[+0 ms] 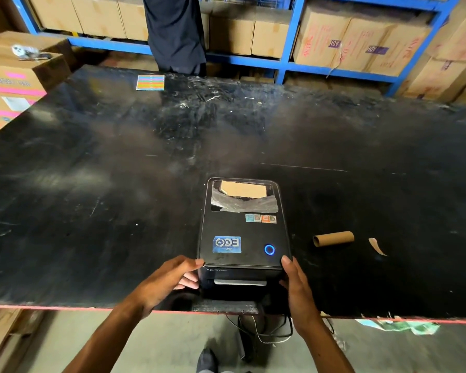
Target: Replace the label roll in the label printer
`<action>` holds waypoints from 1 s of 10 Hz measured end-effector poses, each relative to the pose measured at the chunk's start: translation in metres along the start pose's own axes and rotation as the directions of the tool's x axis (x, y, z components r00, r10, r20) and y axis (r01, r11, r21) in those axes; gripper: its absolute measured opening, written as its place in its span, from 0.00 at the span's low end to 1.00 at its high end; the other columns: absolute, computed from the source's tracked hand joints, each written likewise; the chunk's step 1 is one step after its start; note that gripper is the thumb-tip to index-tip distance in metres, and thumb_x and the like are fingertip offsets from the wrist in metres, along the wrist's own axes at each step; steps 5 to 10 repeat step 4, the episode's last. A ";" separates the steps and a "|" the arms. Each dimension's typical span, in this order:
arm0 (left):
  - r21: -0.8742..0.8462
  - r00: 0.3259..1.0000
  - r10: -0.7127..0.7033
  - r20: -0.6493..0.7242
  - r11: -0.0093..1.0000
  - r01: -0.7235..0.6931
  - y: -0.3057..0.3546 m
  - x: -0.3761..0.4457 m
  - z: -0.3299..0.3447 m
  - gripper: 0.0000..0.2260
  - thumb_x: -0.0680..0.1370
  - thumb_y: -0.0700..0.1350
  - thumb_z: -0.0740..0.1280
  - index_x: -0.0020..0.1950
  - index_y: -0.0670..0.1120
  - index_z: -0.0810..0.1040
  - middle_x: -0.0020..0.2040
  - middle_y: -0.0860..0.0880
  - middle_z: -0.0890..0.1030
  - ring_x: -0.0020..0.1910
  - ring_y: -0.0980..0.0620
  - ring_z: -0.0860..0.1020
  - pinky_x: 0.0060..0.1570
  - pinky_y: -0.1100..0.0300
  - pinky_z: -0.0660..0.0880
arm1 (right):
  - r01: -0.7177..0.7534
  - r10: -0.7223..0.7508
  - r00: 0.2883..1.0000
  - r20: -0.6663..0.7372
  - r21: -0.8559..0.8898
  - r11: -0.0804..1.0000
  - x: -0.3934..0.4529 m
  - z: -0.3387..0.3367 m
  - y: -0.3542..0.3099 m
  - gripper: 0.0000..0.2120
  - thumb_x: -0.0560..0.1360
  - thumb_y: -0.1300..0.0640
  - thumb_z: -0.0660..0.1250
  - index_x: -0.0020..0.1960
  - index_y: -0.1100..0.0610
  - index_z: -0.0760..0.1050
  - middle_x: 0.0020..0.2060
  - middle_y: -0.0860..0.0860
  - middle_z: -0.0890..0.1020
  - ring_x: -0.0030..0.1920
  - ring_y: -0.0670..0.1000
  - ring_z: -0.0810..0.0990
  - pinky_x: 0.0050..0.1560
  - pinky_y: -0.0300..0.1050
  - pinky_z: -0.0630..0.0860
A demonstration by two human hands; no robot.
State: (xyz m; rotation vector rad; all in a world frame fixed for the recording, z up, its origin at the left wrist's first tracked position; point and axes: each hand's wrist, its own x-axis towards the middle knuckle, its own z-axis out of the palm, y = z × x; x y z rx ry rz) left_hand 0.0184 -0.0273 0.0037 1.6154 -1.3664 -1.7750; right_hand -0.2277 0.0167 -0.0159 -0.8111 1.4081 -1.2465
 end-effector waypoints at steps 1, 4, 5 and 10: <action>0.031 0.999 -0.013 0.034 0.999 0.012 0.003 0.000 -0.003 0.38 0.56 0.69 0.61 0.54 0.42 0.76 0.52 0.44 0.82 0.51 0.51 0.82 0.44 0.67 0.73 | -0.004 0.004 1.000 -0.004 -0.019 1.000 0.002 -0.003 0.002 0.08 0.79 0.52 0.56 0.53 0.46 0.74 0.49 0.41 0.80 0.47 0.40 0.81 0.40 0.28 0.77; 0.021 0.997 0.073 -0.027 0.997 -0.073 -0.009 0.007 -0.014 0.45 0.51 0.78 0.67 0.53 0.45 0.81 0.50 0.46 0.86 0.49 0.53 0.84 0.54 0.59 0.76 | -0.044 0.041 0.999 -0.023 -0.157 0.987 -0.005 -0.017 -0.001 0.11 0.73 0.43 0.61 0.53 0.45 0.74 0.53 0.47 0.80 0.56 0.49 0.78 0.48 0.35 0.75; 0.021 0.997 0.073 -0.027 0.997 -0.073 -0.009 0.007 -0.014 0.45 0.51 0.78 0.67 0.53 0.45 0.81 0.50 0.46 0.86 0.49 0.53 0.84 0.54 0.59 0.76 | -0.044 0.041 0.999 -0.023 -0.157 0.987 -0.005 -0.017 -0.001 0.11 0.73 0.43 0.61 0.53 0.45 0.74 0.53 0.47 0.80 0.56 0.49 0.78 0.48 0.35 0.75; 0.021 0.997 0.073 -0.027 0.997 -0.073 -0.009 0.007 -0.014 0.45 0.51 0.78 0.67 0.53 0.45 0.81 0.50 0.46 0.86 0.49 0.53 0.84 0.54 0.59 0.76 | -0.044 0.041 0.999 -0.023 -0.157 0.987 -0.005 -0.017 -0.001 0.11 0.73 0.43 0.61 0.53 0.45 0.74 0.53 0.47 0.80 0.56 0.49 0.78 0.48 0.35 0.75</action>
